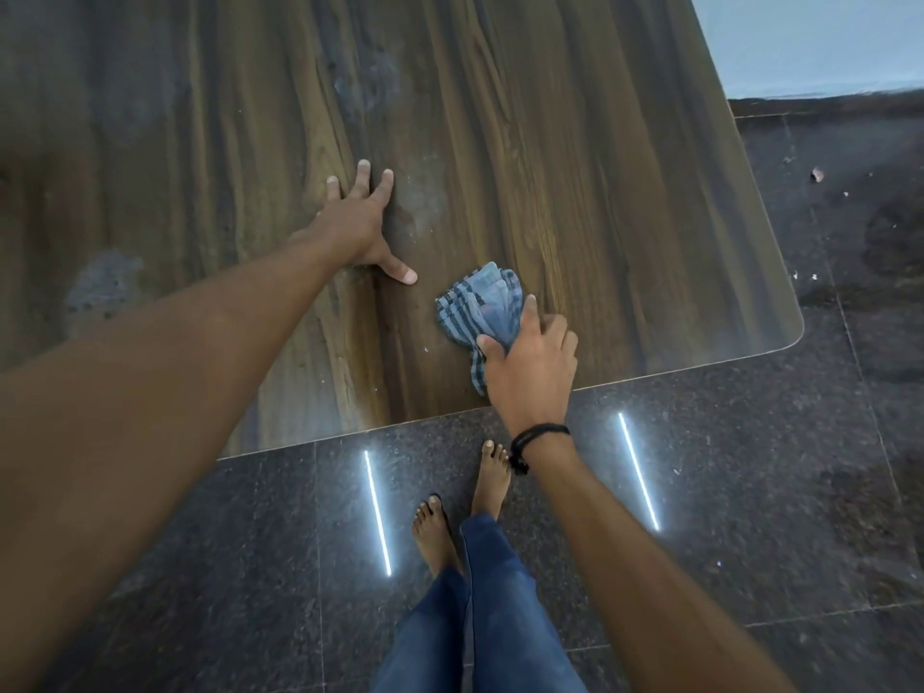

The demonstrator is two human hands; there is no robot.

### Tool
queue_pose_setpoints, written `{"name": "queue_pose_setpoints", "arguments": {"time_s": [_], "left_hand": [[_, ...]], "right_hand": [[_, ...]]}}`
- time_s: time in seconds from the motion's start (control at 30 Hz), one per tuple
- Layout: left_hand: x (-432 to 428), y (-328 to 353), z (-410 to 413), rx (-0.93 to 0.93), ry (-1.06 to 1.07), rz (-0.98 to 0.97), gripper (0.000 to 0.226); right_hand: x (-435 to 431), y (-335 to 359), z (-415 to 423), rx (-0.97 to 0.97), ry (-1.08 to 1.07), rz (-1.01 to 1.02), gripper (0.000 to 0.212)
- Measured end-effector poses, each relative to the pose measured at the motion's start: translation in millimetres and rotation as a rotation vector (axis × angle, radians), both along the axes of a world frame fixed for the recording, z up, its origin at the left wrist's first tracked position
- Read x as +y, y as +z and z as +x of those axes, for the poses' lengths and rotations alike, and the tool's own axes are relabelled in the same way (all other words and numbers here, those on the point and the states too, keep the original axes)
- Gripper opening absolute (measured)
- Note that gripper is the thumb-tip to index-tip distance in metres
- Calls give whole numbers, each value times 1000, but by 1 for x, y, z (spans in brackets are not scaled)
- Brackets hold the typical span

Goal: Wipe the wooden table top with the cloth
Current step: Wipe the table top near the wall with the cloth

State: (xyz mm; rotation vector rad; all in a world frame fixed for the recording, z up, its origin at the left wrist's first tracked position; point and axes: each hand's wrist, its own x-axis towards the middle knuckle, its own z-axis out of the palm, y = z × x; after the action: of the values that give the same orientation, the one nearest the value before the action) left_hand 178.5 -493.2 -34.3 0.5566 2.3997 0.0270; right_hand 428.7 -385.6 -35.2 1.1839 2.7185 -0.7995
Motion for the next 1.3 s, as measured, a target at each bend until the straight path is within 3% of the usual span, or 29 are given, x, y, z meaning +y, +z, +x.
{"name": "queue_pose_setpoints", "arguments": {"time_s": [0.13, 0.17, 0.27, 0.37, 0.43, 0.5, 0.63, 0.77, 0.83, 0.93, 1.07, 1.2, 1.23, 1.3], "left_hand": [[-4, 0, 3, 11, 0, 46, 152], [-5, 0, 3, 15, 1, 60, 152], [-10, 0, 3, 18, 19, 92, 147], [-18, -1, -2, 30, 58, 110, 141], [-24, -2, -6, 30, 67, 115, 137], [-28, -4, -12, 36, 87, 114, 134], [-40, -6, -27, 28, 122, 73, 135], [-47, -10, -37, -13, 85, 34, 144], [-47, -12, -40, -30, 80, 33, 148], [-45, -10, -44, -66, 71, -2, 152], [-43, -8, -43, -60, 26, -44, 152], [-45, 3, -48, -94, 6, -101, 145], [-42, 8, -52, -100, 10, -119, 145], [-37, 16, -62, -69, 27, -116, 144]], "right_hand": [[24, 19, -37, 5, -67, -267, 14], [32, 24, -45, 27, -74, -332, 9], [55, 37, -66, 167, -60, -309, 14], [59, 43, -71, 266, 122, 157, 23], [46, 38, -66, 145, 356, 313, 32], [31, 28, -52, 68, 525, 247, 35], [25, 5, -46, 228, 520, 239, 44], [22, -25, -53, 72, 781, 302, 56], [29, -31, -75, 70, 744, 342, 54], [15, -28, -114, 44, 494, 261, 55], [-8, -40, -81, 146, 728, 292, 55], [34, -33, -134, 67, 326, 261, 56], [27, -32, -137, 60, 315, 252, 56], [10, -38, -120, 118, 505, 293, 56]]}}
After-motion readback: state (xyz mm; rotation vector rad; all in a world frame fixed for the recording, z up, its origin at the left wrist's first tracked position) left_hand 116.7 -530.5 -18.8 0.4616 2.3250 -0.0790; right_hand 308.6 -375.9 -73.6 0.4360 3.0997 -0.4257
